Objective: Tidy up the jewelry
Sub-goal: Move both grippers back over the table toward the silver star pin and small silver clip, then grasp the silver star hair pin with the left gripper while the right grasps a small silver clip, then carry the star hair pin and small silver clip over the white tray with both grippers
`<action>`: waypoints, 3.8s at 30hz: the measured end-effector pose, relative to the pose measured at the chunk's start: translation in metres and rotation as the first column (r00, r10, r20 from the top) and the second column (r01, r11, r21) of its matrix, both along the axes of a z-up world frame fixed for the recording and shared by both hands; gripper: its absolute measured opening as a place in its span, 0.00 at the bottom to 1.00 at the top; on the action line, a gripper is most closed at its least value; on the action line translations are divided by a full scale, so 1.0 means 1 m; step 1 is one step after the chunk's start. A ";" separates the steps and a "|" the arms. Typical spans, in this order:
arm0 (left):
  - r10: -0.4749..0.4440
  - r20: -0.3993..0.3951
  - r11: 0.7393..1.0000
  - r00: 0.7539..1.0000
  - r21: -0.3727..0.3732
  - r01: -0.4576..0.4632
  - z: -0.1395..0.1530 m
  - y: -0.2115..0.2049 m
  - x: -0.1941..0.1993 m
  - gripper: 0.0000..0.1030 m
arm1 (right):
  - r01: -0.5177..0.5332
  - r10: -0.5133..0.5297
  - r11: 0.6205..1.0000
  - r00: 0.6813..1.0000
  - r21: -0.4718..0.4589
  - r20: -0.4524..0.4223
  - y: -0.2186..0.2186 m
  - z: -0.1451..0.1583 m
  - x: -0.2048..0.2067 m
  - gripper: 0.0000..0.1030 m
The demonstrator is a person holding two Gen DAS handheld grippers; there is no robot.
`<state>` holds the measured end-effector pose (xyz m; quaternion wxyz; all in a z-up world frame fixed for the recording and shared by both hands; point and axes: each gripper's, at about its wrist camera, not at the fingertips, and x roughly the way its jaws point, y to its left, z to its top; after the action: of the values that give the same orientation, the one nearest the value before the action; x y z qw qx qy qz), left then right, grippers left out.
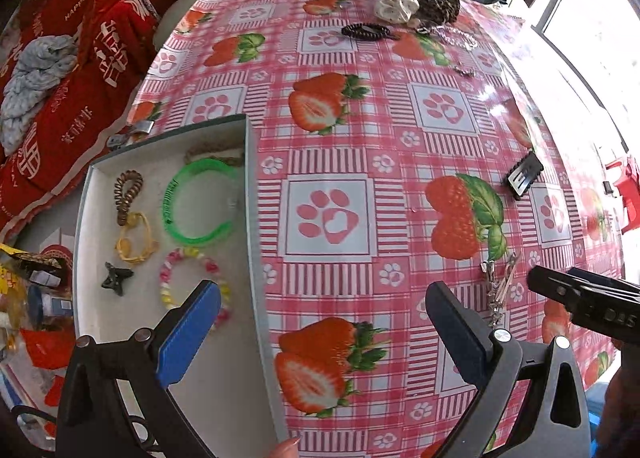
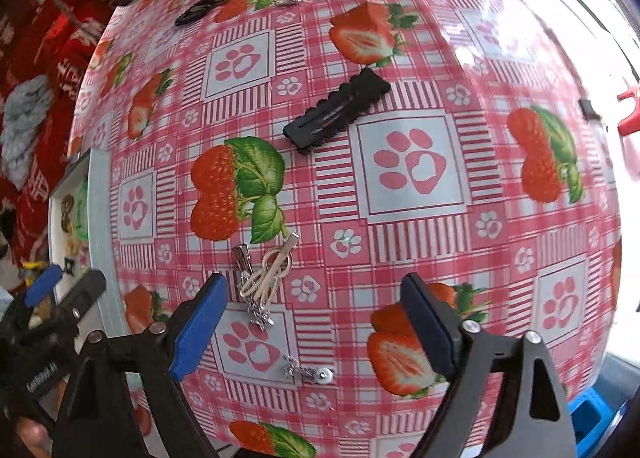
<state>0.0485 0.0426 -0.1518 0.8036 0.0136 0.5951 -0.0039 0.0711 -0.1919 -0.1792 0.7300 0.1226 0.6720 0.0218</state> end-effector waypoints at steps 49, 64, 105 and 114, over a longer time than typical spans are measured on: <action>-0.169 -0.148 0.985 0.975 -0.061 0.161 -0.056 -0.119 0.001 0.73 | -0.036 0.040 0.997 0.997 -0.068 0.060 -0.037 -0.012 -0.007 0.08; -0.190 -0.104 0.975 0.976 -0.138 0.175 -0.037 -0.105 0.000 0.23 | -0.035 0.039 0.998 0.996 -0.053 0.076 -0.037 -0.005 -0.008 0.08; -0.022 0.053 0.987 0.998 -0.158 0.030 0.028 0.015 -0.019 0.23 | -0.189 0.192 0.981 0.970 -0.034 0.146 0.048 0.046 0.018 0.08; 0.064 0.064 0.986 0.996 -0.161 -0.053 0.030 0.052 -0.028 0.23 | -0.276 0.276 0.961 0.947 -0.026 0.166 0.090 0.056 0.022 0.08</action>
<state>0.0209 0.0943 -0.1213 0.8218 -0.0679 0.5650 -0.0272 0.0934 -0.1022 -0.1233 0.7739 0.0241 0.6187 0.1330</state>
